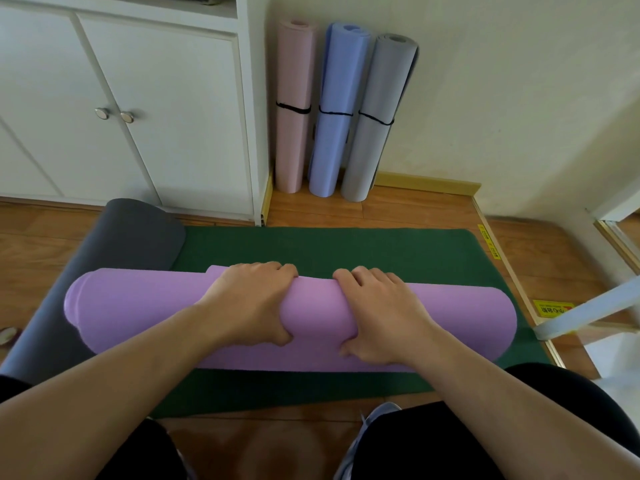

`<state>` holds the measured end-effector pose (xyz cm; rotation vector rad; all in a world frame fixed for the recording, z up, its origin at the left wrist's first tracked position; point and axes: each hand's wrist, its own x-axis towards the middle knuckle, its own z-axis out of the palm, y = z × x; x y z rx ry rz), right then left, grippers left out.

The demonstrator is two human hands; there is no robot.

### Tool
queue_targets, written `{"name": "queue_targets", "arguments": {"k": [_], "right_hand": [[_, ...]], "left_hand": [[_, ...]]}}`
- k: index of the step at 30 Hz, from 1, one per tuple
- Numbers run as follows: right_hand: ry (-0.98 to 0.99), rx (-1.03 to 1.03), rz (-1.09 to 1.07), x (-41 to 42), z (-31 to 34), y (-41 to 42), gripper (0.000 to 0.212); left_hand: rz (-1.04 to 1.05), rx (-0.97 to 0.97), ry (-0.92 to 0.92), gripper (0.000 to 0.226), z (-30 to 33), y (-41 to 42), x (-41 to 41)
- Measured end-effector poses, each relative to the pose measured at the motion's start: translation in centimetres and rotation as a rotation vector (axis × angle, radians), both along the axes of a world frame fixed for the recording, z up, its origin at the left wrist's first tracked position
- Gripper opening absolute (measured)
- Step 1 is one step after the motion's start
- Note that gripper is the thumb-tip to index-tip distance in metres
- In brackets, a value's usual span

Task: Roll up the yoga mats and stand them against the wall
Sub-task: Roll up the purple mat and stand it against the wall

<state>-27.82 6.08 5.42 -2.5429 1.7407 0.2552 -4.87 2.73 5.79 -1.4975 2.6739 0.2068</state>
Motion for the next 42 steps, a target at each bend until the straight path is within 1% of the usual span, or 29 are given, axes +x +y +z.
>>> {"name": "queue_targets", "arguments": {"k": [1,4,7,8,10,12,14,15,16,19,22,24,25,28,31,32,33,35,38,40,42], "right_hand": [[0.007,0.0,0.0,0.1,0.0,0.0,0.096],[-0.026,-0.036,0.006,0.2,0.1,0.0,0.077],[-0.05,-0.048,-0.02,0.0,0.3,-0.1,0.069],[-0.057,-0.035,-0.036,-0.1,0.4,-0.1,0.069],[-0.069,-0.004,-0.044,-0.1,0.2,0.0,0.076],[-0.067,0.005,-0.021,-0.1,0.1,0.1,0.088],[-0.031,0.002,0.003,0.0,0.1,0.2,0.102],[-0.011,-0.001,0.01,0.1,0.0,0.1,0.104],[-0.002,-0.007,0.015,0.1,0.0,0.0,0.101],[-0.027,-0.041,0.024,0.3,-0.2,-0.1,0.082],[-0.06,-0.057,0.0,0.2,0.1,-0.1,0.07],[-0.077,-0.034,-0.029,0.0,0.3,-0.1,0.068],[-0.077,-0.02,-0.035,-0.1,0.2,-0.1,0.068],[-0.061,-0.005,-0.012,0.1,0.1,0.2,0.075],[0.002,-0.028,0.025,0.4,-0.1,0.4,0.096],[0.016,-0.024,0.017,0.5,-0.1,0.3,0.1],[0.019,-0.017,0.008,0.5,-0.1,0.3,0.097],[0.005,-0.031,0.007,0.6,-0.2,0.2,0.083],[-0.041,-0.055,-0.025,0.6,0.2,0.0,0.065],[-0.073,-0.038,-0.053,0.4,0.3,0.1,0.061],[-0.089,-0.013,-0.055,0.3,0.1,0.2,0.066]], "left_hand": [[0.01,0.02,0.001,0.074,0.1,0.0,0.1],[-0.006,0.039,0.002,0.08,-0.1,0.0,0.2],[-0.042,-0.031,-0.039,0.091,-0.6,0.5,-0.1],[-0.052,-0.055,-0.058,0.092,-0.8,0.7,-0.3],[-0.06,-0.069,-0.074,0.087,-1.0,0.7,-0.6],[-0.039,-0.04,-0.043,0.081,-0.7,0.4,-0.6],[-0.01,0.008,-0.016,0.079,-0.3,0.2,-0.3],[0.01,0.038,-0.007,0.08,-0.2,0.1,-0.2],[0.027,0.063,0.004,0.081,-0.1,0.0,-0.1],[0.027,0.092,0.0,0.083,-0.1,0.1,-0.1],[-0.009,0.005,-0.048,0.088,-0.3,0.5,-0.2],[-0.024,-0.073,-0.1,0.091,-0.6,0.9,-0.5],[-0.027,-0.095,-0.112,0.089,-0.8,1.0,-0.7],[-0.012,-0.075,-0.062,0.077,-0.9,0.9,-0.7],[0.012,-0.018,-0.011,0.071,-0.3,0.3,-0.3],[0.025,0.001,-0.002,0.072,-0.2,0.2,-0.2],[0.031,0.015,0.005,0.074,-0.2,0.2,-0.1],[0.017,0.006,0.01,0.077,-0.4,0.5,-0.3],[-0.016,-0.094,-0.041,0.089,-0.9,1.1,-0.8],[-0.024,-0.136,-0.072,0.093,-1.3,1.2,-1.1],[-0.025,-0.129,-0.039,0.086,-1.6,1.0,-1.2]]}}
